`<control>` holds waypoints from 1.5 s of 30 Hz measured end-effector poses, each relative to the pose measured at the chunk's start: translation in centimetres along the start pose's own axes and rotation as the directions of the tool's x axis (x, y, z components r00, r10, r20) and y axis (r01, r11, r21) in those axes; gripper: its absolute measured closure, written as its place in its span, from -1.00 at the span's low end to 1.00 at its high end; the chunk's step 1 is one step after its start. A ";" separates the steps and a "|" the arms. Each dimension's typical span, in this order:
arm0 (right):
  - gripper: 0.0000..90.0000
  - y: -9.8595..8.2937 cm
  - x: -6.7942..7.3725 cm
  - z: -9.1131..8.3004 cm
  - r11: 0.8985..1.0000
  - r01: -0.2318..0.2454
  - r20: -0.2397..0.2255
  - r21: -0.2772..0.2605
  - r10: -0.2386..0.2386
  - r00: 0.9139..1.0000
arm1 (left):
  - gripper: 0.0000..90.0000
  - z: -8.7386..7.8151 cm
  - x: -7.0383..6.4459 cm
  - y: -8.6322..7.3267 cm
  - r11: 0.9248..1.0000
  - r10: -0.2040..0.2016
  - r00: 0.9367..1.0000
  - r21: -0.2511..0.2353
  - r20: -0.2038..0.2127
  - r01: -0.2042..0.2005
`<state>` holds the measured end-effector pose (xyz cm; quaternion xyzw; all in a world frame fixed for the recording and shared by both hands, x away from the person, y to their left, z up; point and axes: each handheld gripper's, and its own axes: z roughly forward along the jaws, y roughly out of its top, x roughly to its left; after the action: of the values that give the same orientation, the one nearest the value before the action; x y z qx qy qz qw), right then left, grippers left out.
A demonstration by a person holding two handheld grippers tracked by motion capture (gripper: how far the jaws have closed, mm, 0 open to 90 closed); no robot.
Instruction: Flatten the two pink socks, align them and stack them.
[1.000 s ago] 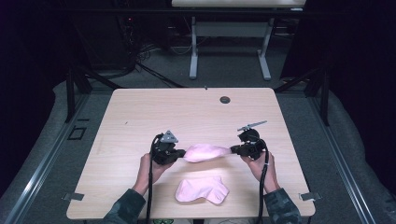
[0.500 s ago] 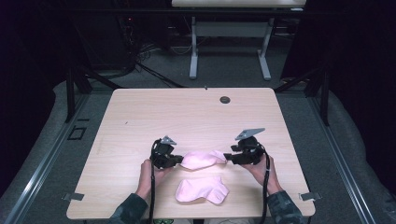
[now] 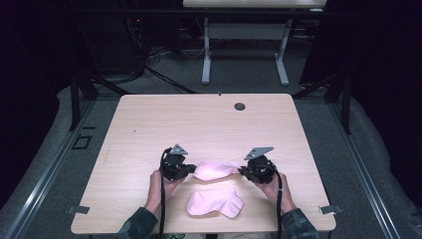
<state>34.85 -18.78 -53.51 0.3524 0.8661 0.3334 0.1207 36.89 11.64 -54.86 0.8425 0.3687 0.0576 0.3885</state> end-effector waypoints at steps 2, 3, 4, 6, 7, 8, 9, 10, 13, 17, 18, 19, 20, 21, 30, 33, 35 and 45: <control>0.91 0.7 0.4 -2.5 0.999 -0.040 -0.017 -0.008 0.040 0.999 | 0.98 -0.5 -0.7 0.3 1.000 0.004 0.999 -0.025 0.039 -0.003; 0.90 1.1 0.6 -3.9 0.997 -0.074 -0.034 -0.011 0.074 0.997 | 0.98 -0.7 -1.1 0.5 0.999 0.014 0.998 -0.029 0.057 -0.012; 0.90 1.6 0.6 -5.1 0.993 -0.114 -0.057 0.012 0.114 0.992 | 0.98 -0.8 -1.5 0.7 0.999 0.019 0.997 -0.033 0.070 -0.017; 0.90 2.6 0.3 -6.8 0.985 -0.169 -0.079 0.015 0.170 0.982 | 0.98 -0.7 -1.9 1.1 0.999 0.028 0.996 -0.022 0.081 -0.026; 0.90 3.0 -0.1 -6.8 0.981 -0.193 -0.100 0.036 0.196 0.976 | 0.98 -0.4 -1.8 1.2 1.000 0.026 0.997 -0.012 0.077 -0.025; 0.89 3.4 -0.6 -6.4 0.978 -0.203 -0.083 0.048 0.206 0.975 | 0.98 0.0 -1.7 1.3 1.000 0.022 0.998 0.004 0.059 -0.022; 0.89 3.7 -1.3 -5.3 0.975 -0.207 -0.065 0.081 0.213 0.975 | 0.98 0.3 -1.4 1.2 1.000 0.023 0.999 0.020 0.036 -0.024; 0.88 3.8 -1.9 -4.0 0.970 -0.216 -0.062 0.116 0.224 0.973 | 0.98 0.7 -1.1 1.1 1.000 0.011 1.000 0.024 0.028 -0.012; 0.77 3.6 -3.2 -0.1 0.961 -0.208 -0.013 0.183 0.214 0.977 | 0.98 1.5 -0.2 0.6 0.998 -0.007 1.000 0.062 0.001 0.007; 0.54 3.1 -4.0 2.6 0.961 -0.215 -0.008 0.172 0.220 0.976 | 0.97 1.6 0.5 0.2 0.996 -0.036 0.999 0.081 -0.013 0.036; 0.48 3.0 -4.0 2.8 0.962 -0.219 0.000 0.162 0.222 0.975 | 0.97 1.6 0.5 0.1 0.996 -0.039 0.999 0.079 -0.022 0.041; 0.42 2.9 -4.1 2.9 0.968 -0.204 0.007 0.147 0.205 0.979 | 0.96 1.5 0.6 0.1 0.996 -0.037 0.999 0.078 -0.026 0.039; 0.40 2.8 -4.1 2.9 0.968 -0.206 0.002 0.140 0.208 0.978 | 0.92 1.4 0.7 0.2 0.996 -0.032 0.999 0.084 -0.034 0.035; 0.36 2.7 -4.1 2.8 0.971 -0.203 0.002 0.123 0.204 0.979 | 0.86 1.4 0.7 0.2 0.996 -0.031 0.999 0.084 -0.043 0.035; 0.37 3.3 -3.2 4.7 0.984 -0.114 0.041 0.140 0.109 0.993 | 0.44 2.0 0.8 0.9 0.994 -0.016 0.995 0.109 -0.094 0.027; 0.50 3.3 -2.8 5.0 0.983 -0.101 0.047 0.155 0.094 0.994 | 0.58 2.4 0.8 1.0 0.991 0.000 0.995 0.132 -0.101 0.013; 0.59 3.1 -2.3 5.4 0.983 -0.113 0.063 0.141 0.105 0.992 | 0.69 2.5 0.7 1.0 0.990 0.006 0.994 0.139 -0.107 0.009; 0.89 2.4 -2.1 5.5 0.982 -0.125 0.037 0.140 0.121 0.992 | 0.96 2.8 0.8 0.9 0.987 0.016 0.995 0.162 -0.096 0.000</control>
<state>40.05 -16.26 -56.08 0.4177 0.8623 0.2727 0.0868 39.09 10.11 -56.31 0.8690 0.3871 0.0701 0.3001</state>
